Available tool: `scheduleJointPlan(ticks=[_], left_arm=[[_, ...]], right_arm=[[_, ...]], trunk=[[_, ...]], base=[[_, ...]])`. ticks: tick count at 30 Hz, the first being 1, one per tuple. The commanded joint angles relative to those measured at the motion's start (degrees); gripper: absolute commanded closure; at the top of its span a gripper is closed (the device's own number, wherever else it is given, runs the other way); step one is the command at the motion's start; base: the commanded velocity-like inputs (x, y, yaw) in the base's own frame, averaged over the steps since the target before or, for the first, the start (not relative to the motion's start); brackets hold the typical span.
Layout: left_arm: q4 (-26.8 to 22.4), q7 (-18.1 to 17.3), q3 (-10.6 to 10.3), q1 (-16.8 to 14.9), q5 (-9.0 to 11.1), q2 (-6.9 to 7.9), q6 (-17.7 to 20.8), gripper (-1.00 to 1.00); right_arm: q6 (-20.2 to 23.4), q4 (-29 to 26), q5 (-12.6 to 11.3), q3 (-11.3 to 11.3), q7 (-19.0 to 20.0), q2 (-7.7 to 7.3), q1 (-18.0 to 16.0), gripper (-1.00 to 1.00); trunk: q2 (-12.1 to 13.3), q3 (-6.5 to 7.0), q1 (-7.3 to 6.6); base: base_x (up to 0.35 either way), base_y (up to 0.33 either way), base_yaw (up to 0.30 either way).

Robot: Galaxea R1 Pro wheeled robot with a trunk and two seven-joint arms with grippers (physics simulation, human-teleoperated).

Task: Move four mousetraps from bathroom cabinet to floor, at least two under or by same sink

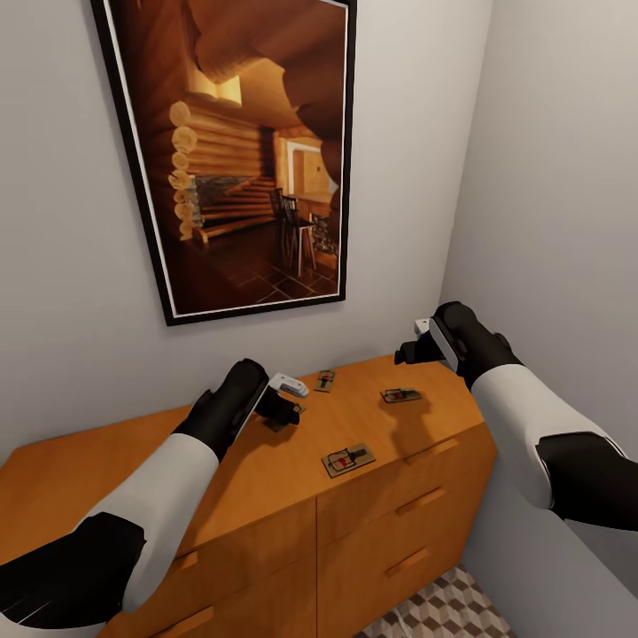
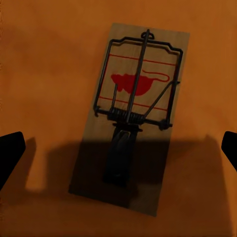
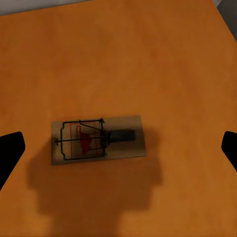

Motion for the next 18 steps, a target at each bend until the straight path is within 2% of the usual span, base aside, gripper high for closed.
scheduleJointPlan(ticks=[1,18], left_arm=[[0.0,-0.5,0.0,-0.1,-0.6,-0.02,0.1,-1.00],[0.2,-0.5,0.0,0.0,-0.6,0.07,0.1,-1.00]], right_arm=[[0.2,-0.1,0.3,0.4,0.4,-0.08,0.0,-1.00],[0.2,1.0,0.3,0.4,0.4,-0.26,0.0,-1.00]], trunk=[[0.0,-0.07,0.00],[0.0,-0.07,0.00]], base=[[0.000,0.000,0.000],[0.000,0.000,0.000]])
